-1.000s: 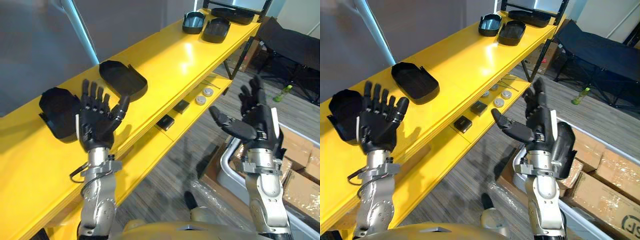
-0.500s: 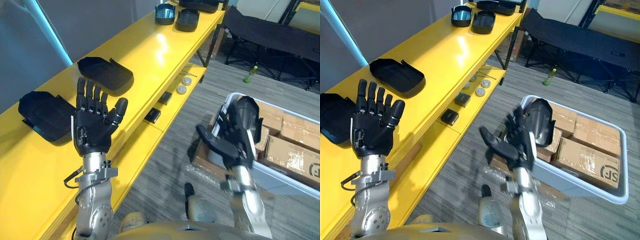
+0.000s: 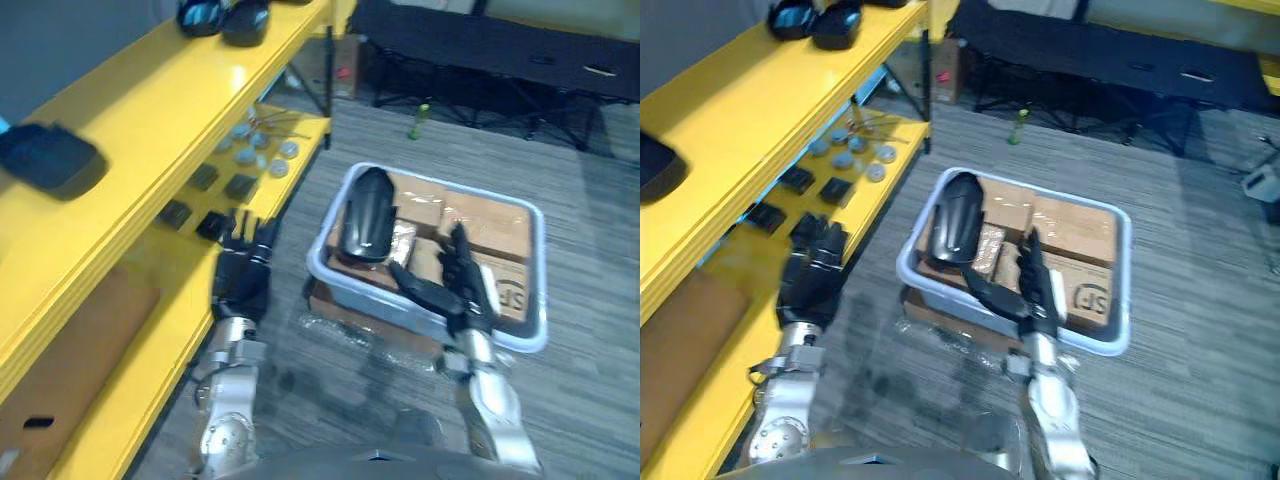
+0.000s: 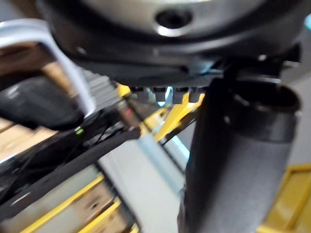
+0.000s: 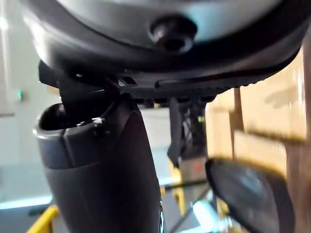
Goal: Walk over and take three plastic housings, then place them on the shelf
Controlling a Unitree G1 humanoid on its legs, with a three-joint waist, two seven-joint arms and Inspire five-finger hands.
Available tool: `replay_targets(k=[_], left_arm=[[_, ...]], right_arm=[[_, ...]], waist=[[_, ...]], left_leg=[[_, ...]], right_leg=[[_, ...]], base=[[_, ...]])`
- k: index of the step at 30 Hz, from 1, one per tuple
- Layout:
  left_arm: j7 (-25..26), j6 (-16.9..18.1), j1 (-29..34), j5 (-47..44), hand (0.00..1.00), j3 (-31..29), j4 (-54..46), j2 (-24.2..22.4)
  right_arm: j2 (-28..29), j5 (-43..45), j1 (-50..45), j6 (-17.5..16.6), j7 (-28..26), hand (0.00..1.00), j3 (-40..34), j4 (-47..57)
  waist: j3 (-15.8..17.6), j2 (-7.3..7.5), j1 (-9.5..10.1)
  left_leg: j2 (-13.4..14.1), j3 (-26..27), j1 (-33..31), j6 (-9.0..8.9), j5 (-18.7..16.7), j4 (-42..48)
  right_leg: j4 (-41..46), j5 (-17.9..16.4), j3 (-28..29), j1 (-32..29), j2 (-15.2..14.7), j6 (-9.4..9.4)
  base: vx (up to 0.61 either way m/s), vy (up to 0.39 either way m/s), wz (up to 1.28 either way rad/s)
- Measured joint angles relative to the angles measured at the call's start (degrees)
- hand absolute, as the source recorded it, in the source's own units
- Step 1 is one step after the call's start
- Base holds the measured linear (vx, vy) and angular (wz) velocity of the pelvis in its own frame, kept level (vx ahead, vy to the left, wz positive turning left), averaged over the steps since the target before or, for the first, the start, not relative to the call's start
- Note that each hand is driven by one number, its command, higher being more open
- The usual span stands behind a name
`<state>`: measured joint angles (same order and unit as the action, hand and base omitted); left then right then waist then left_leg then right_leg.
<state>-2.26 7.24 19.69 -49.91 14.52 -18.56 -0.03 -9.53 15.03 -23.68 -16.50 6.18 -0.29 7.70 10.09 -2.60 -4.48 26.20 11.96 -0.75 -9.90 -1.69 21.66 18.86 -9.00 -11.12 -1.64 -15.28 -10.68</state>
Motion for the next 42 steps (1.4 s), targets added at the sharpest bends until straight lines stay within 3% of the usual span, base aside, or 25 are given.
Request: replay_targets(k=[1, 3, 6, 8, 10, 11, 13, 20, 22, 28, 33, 37, 42], left_arm=[[-1.3, 0.0, 0.0, 0.0, 1.0, 0.7, -0.8, 0.0], [-2.0, 0.2, -0.2, 0.0, 1.0, 0.6, -1.5, 0.6], [-2.1, 0.3, 0.2, 0.0, 1.0, -0.4, -1.6, 0.8], [-2.2, 0.3, 0.2, 0.0, 1.0, -2.2, -1.1, 1.5], [-3.0, 0.3, 0.5, 1.2, 1.0, -4.6, -1.0, 3.4], [-3.0, 0.2, 0.5, 3.0, 1.0, -5.3, -0.8, 3.7], [-2.2, 0.0, -0.3, 10.7, 1.0, -7.2, 3.4, 6.3], [3.6, -2.6, -4.4, 24.9, 1.0, -8.9, 22.3, 9.4], [5.1, -2.6, -4.8, 27.8, 1.0, -9.0, 25.5, 9.3], [7.1, -0.6, -5.8, 32.7, 1.0, -11.6, 30.9, 10.1], [7.0, 2.8, -6.4, 34.9, 1.0, -10.2, 34.6, 10.0], [7.0, 5.2, -7.9, 34.5, 1.0, -9.6, 39.6, 9.8], [7.0, 6.6, -9.3, 32.2, 1.0, -8.0, 42.3, 9.7]], right_arm=[[-0.1, 0.0, -0.6, -0.1, 0.0, 1.0, -0.6, 1.3], [0.2, 0.0, -0.9, -0.1, 0.0, 1.0, 0.2, 2.5], [-0.7, 0.1, 0.3, 1.2, 1.0, 1.0, 1.6, 3.9], [-0.7, 0.0, 2.4, 3.5, 2.9, 1.0, 2.4, 2.2], [-0.3, -1.0, 5.5, 4.6, 5.8, 1.0, 3.4, -2.2], [0.0, -1.0, 6.0, 5.0, 6.8, 1.0, 3.4, -2.9], [0.4, -0.5, 9.0, 5.9, 9.2, 1.0, 1.9, -7.0], [-2.3, 4.3, 19.2, 6.0, 13.3, 1.0, -8.3, -16.0], [-5.0, 6.0, 23.5, 6.1, 14.8, 1.0, -9.6, -17.1], [-10.1, 6.2, 39.0, 9.1, 18.5, 1.0, -10.2, -20.6], [-19.2, 8.7, 53.4, 10.8, 17.5, 1.0, -9.6, -37.3], [-27.2, 10.8, 62.1, 11.2, 16.2, 1.0, -7.0, -47.1], [-31.7, 11.2, 68.7, 12.5, 15.1, 1.0, -3.7, -56.3]], waist=[[-0.1, -0.18, -0.11], [-0.5, -0.12, 0.01], [-1.8, -1.72, 1.51], [-1.6, -1.27, 2.95], [-1.0, 0.37, 5.08], [-0.9, 0.84, 5.4], [-0.4, 1.78, 5.93], [2.5, 4.54, 6.0], [5.2, 4.16, 6.42], [11.5, 4.56, 10.97], [14.4, 2.98, 12.81], [17.1, 0.57, 13.91], [18.3, -1.1, 14.94]], left_leg=[[-3.7, 0.0, -0.4, 1.12, -2.4, -1.2], [-6.6, 0.1, 0.7, 3.57, -4.6, -3.8], [-9.9, -1.5, 2.4, 2.42, -6.9, -10.3], [-12.8, -1.4, 2.3, 1.51, -7.0, -11.1], [-15.7, -0.5, 2.1, 0.43, -7.9, -10.4], [-16.1, -0.2, 1.6, 0.77, -8.4, -9.6], [-16.4, 0.3, -0.4, 1.07, -10.7, -5.0], [-15.4, -1.7, -8.4, 1.29, -15.0, 6.2], [-15.1, -3.6, -10.5, 1.2, -15.4, 8.3], [-14.6, -6.9, -16.9, 0.95, -16.1, 12.3], [-14.7, -8.4, -20.1, 1.33, -16.0, 14.4], [-15.1, -11.0, -21.2, 1.35, -16.0, 15.1], [-15.5, -12.6, -23.0, 1.45, -15.8, 15.2]], right_leg=[[-0.7, 0.6, 1.0, -0.2, 0.3, 0.62], [-1.7, 1.2, 2.0, -0.3, 0.8, 0.76], [-4.5, 4.3, 4.0, -2.4, 0.2, -0.9], [-7.3, 7.5, 4.5, -2.7, -1.9, -1.56], [-11.1, 11.7, 4.5, -2.7, -4.1, -1.75], [-11.9, 12.8, 4.4, -2.7, -4.4, -1.61], [-14.2, 16.4, 3.7, -2.7, -4.7, -1.53], [-18.0, 18.6, 1.0, -3.3, -4.4, -2.64], [-18.6, 19.9, 0.2, -3.5, -3.8, -1.96], [-20.0, 21.4, -0.9, -6.4, -2.6, -1.67], [-19.6, 21.7, -1.7, -8.0, -2.5, -2.24], [-18.2, 21.7, -2.6, -9.1, -2.2, -2.2], [-17.6, 21.7, -3.5, -10.4, -2.3, -2.19]], base=[[0.02, -0.083, -0.56], [0.01, -0.056, -0.41], [-0.02, 0.067, -0.26], [-0.08, 0.228, -0.29], [-0.11, 0.228, -0.43], [-0.1, 0.204, -0.38], [-0.09, 0.167, -0.31], [-0.07, 0.068, -0.01], [-0.1, 0.021, 0.15], [-0.11, 0.002, 0.08], [-0.02, 0.016, 0.09], [0.0, 0.014, 0.02], [-0.03, 0.006, 0.07]])
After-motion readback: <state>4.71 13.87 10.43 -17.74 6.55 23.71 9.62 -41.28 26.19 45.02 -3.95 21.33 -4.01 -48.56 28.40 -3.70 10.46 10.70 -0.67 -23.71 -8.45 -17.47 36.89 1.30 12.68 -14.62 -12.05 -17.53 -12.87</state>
